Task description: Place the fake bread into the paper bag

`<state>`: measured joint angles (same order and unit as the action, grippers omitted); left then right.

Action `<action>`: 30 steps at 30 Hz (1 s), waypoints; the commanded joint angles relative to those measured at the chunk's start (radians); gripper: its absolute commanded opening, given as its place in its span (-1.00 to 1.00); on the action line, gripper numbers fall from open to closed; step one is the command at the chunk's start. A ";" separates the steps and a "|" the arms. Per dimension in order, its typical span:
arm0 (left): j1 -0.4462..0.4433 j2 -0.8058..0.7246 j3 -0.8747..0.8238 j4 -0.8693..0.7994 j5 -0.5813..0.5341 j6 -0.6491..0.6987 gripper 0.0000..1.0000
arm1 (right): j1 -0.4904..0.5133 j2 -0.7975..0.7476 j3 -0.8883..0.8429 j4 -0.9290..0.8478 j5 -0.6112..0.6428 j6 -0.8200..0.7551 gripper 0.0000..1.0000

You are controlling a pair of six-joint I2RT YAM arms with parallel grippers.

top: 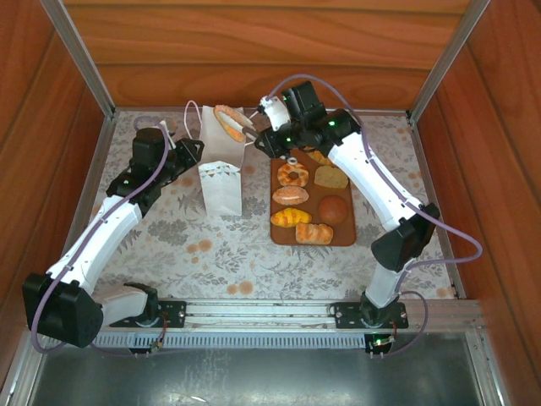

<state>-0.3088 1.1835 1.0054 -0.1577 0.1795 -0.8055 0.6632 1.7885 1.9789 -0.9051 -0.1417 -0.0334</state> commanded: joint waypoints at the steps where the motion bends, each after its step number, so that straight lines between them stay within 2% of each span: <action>1: -0.007 -0.004 0.013 -0.026 -0.024 0.015 -0.52 | 0.015 0.014 0.057 -0.076 0.046 -0.082 -0.31; 6: -0.009 -0.002 0.016 -0.036 -0.031 0.019 -0.54 | 0.016 0.018 0.070 -0.127 0.051 -0.128 -0.23; 14: -0.012 0.010 0.029 -0.036 -0.020 0.026 -0.55 | 0.017 0.037 0.101 -0.141 0.047 -0.113 0.09; 20: -0.015 0.019 0.033 -0.036 -0.013 0.023 -0.55 | 0.016 0.049 0.152 -0.142 0.034 -0.107 0.18; 25: -0.019 0.022 0.040 -0.036 -0.006 0.028 -0.53 | 0.016 0.051 0.193 -0.141 0.013 -0.097 0.17; 30: -0.019 0.015 0.044 -0.037 -0.006 0.030 -0.42 | 0.015 0.022 0.225 -0.102 -0.030 -0.076 0.17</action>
<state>-0.3222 1.2011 1.0157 -0.1810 0.1627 -0.7914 0.6693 1.8381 2.1651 -1.0504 -0.1249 -0.1310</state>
